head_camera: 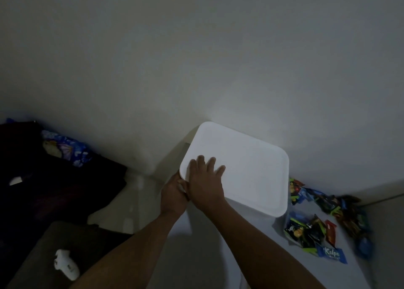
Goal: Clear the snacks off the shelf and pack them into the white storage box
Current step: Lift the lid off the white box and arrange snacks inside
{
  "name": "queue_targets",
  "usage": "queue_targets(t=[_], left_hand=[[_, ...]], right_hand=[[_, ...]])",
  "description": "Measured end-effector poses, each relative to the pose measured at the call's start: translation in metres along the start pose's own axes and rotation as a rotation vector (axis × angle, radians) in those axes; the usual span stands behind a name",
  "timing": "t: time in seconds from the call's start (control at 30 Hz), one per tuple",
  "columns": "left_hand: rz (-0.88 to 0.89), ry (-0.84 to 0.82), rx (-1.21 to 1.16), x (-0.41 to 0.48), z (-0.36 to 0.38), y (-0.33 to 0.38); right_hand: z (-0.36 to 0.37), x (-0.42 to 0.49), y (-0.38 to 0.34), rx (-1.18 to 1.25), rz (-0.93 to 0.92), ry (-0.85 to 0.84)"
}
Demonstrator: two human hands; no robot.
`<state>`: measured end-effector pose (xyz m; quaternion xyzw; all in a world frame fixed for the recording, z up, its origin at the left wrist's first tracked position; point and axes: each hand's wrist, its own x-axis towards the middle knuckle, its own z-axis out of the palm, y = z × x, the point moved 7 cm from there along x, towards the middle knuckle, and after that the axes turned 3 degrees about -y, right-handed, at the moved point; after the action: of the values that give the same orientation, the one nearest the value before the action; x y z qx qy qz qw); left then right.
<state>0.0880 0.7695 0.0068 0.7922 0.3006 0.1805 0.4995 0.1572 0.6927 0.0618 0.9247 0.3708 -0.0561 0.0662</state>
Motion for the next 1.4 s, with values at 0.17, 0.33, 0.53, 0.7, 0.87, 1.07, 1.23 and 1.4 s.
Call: queue_targets(t=[0.17, 0.33, 0.53, 0.7, 0.87, 1.07, 1.23, 1.4], left_hand=[[-0.047, -0.044, 0.019, 0.002, 0.005, -0.008], [-0.071, -0.099, 0.024, 0.004, 0.009, -0.012], [-0.039, -0.16, 0.022, 0.002, 0.005, -0.005], [0.027, -0.265, 0.096, 0.006, -0.005, 0.012], [0.129, -0.314, 0.167, 0.007, -0.02, 0.028], [0.16, -0.319, 0.066, 0.013, -0.023, 0.079], [0.171, -0.433, 0.188, 0.025, -0.008, 0.08], [0.181, -0.418, 0.229, 0.027, -0.002, 0.091]], right_hand=[[-0.014, 0.007, 0.001, -0.053, -0.123, 0.038], [-0.049, 0.011, 0.012, -0.131, -0.248, 0.212], [-0.072, 0.013, 0.021, 0.074, -0.312, 0.199], [-0.047, -0.007, 0.029, 0.296, -0.217, 0.081], [-0.024, -0.035, 0.064, 0.489, -0.03, 0.119], [-0.009, -0.085, 0.168, 0.618, 0.472, 0.294], [0.015, -0.117, 0.201, 1.067, 0.663, 0.239], [0.015, -0.121, 0.21, 1.179, 0.664, 0.349]])
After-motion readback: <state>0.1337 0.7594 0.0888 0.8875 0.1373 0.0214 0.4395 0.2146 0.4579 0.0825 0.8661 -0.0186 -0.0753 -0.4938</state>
